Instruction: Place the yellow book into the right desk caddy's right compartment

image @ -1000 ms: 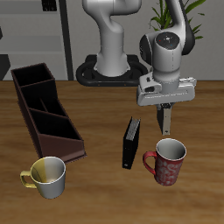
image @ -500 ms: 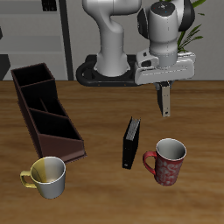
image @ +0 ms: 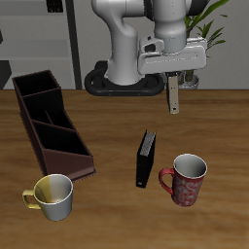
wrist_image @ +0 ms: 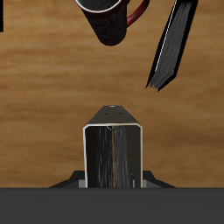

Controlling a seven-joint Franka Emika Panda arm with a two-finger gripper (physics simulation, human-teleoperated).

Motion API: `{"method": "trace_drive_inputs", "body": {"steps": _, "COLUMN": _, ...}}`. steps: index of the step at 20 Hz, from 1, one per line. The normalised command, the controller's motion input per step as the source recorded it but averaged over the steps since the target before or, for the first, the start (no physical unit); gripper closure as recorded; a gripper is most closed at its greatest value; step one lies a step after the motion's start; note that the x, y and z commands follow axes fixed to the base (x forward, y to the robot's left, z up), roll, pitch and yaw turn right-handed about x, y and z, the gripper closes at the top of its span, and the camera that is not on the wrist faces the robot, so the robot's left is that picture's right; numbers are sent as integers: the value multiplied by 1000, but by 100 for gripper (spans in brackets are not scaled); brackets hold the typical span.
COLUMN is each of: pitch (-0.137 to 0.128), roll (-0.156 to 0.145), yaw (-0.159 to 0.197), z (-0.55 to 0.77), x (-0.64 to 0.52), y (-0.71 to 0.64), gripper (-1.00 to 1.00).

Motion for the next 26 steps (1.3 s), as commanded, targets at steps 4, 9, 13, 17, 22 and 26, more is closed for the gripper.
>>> {"method": "trace_drive_inputs", "body": {"steps": 4, "pitch": -14, "roll": 61, "yaw": -33, "z": 244, "x": -155, "y": -244, "gripper": 100}}
{"method": "trace_drive_inputs", "body": {"steps": 9, "pitch": -25, "roll": -45, "yaw": -3, "z": 238, "x": -41, "y": -394, "gripper": 100}}
{"method": "trace_drive_inputs", "body": {"steps": 13, "pitch": 1, "roll": -12, "yaw": -78, "z": 241, "x": -4, "y": -508, "gripper": 100}}
{"method": "trace_drive_inputs", "body": {"steps": 17, "pitch": -8, "roll": -30, "yaw": -51, "z": 163, "x": -36, "y": -479, "gripper": 100}}
{"method": "trace_drive_inputs", "body": {"steps": 22, "pitch": -9, "roll": -26, "yaw": -37, "z": 169, "x": -71, "y": -492, "gripper": 100}}
{"method": "trace_drive_inputs", "body": {"steps": 26, "pitch": -16, "roll": -21, "yaw": -21, "z": 137, "x": -61, "y": -360, "gripper": 100}}
